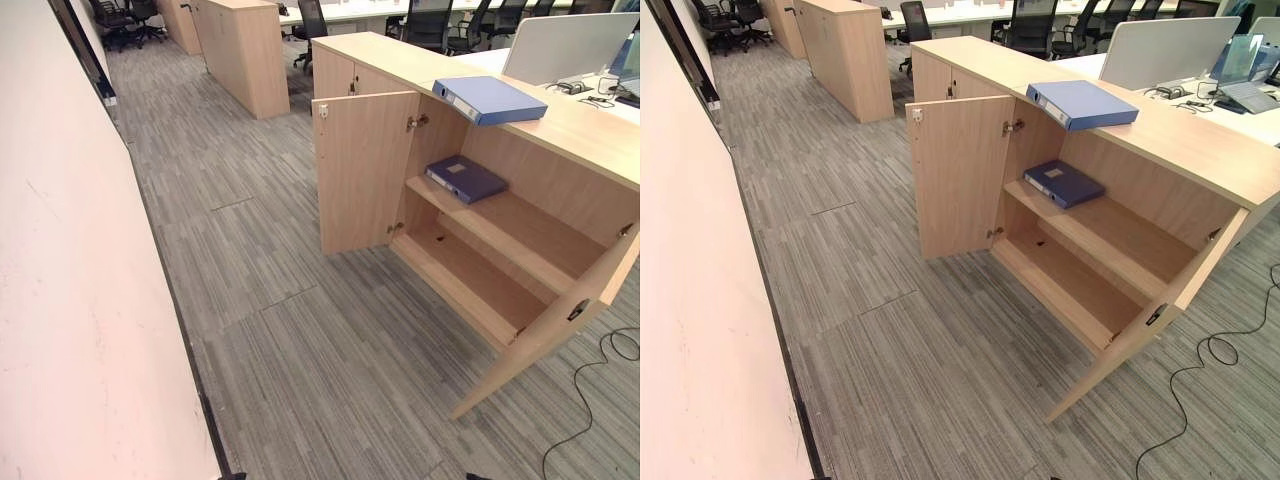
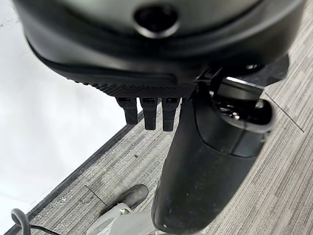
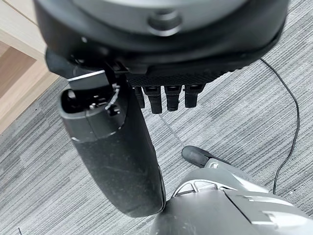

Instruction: Put the empty folder in the office cabinet

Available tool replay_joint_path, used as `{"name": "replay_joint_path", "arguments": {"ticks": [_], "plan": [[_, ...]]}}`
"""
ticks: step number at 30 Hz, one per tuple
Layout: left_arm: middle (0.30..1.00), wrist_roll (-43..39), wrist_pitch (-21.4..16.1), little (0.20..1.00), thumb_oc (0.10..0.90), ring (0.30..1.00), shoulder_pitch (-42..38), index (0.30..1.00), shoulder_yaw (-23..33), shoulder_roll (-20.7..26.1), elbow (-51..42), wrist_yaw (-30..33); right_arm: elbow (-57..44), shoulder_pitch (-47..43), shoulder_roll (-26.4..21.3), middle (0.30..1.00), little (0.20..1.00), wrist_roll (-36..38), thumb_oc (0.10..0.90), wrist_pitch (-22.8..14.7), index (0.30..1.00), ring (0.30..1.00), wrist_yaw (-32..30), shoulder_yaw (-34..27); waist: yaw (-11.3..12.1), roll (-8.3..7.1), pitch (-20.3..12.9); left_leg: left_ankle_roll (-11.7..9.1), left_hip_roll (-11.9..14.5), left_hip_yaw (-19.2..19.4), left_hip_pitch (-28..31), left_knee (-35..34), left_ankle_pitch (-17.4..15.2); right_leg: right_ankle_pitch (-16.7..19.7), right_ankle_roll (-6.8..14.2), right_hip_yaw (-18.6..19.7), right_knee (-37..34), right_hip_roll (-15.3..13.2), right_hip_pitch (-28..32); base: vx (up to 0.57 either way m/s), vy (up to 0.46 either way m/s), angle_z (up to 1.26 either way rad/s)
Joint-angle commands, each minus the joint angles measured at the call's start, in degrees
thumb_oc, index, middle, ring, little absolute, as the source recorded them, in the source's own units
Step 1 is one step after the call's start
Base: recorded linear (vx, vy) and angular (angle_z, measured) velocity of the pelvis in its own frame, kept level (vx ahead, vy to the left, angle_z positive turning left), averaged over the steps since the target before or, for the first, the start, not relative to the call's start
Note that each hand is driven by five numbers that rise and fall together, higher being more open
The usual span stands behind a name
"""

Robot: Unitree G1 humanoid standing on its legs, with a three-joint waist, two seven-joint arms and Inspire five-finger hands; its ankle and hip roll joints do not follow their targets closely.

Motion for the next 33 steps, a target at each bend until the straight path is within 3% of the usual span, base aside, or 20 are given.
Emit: {"name": "replay_joint_path", "arguments": {"ticks": [1,21,33], "plan": [[0.900,-2.2,-1.8,0.900,0.800,0.900,-2.7,0.900,-0.5,2.4,0.3,-0.9,3.5,-2.7,-2.3,0.900,0.900,1.5,0.800,-0.9,0.900,0.900,0.4,0.0,1.5,-0.40,-0.6,-5.8,5.7,4.5,-0.4,-2.2,5.1,-2.7,6.8,-1.4,-2.3,-4.7,4.9,0.00,0.000,0.00],[0.900,-2.4,-1.6,0.900,0.800,0.900,-3.3,0.900,-0.6,2.7,0.8,-0.8,3.4,-1.6,-2.2,0.900,0.900,0.0,0.800,-1.0,0.900,0.900,0.1,1.1,1.3,-0.94,-0.8,-6.0,6.2,4.6,-0.2,-2.2,5.2,-3.1,6.5,-1.5,-2.2,-4.2,5.3,0.00,-0.004,0.00],[0.900,-3.0,-1.1,0.900,0.800,0.900,-3.1,0.900,0.0,3.3,1.3,-0.5,3.4,-0.6,-1.4,0.900,0.900,1.2,0.800,-0.7,0.900,0.900,0.2,1.0,0.5,-0.67,-0.1,-7.2,8.3,4.4,-1.3,-0.2,5.7,-4.9,4.7,0.5,-2.6,-1.9,5.1,0.00,-0.074,0.01]]}}
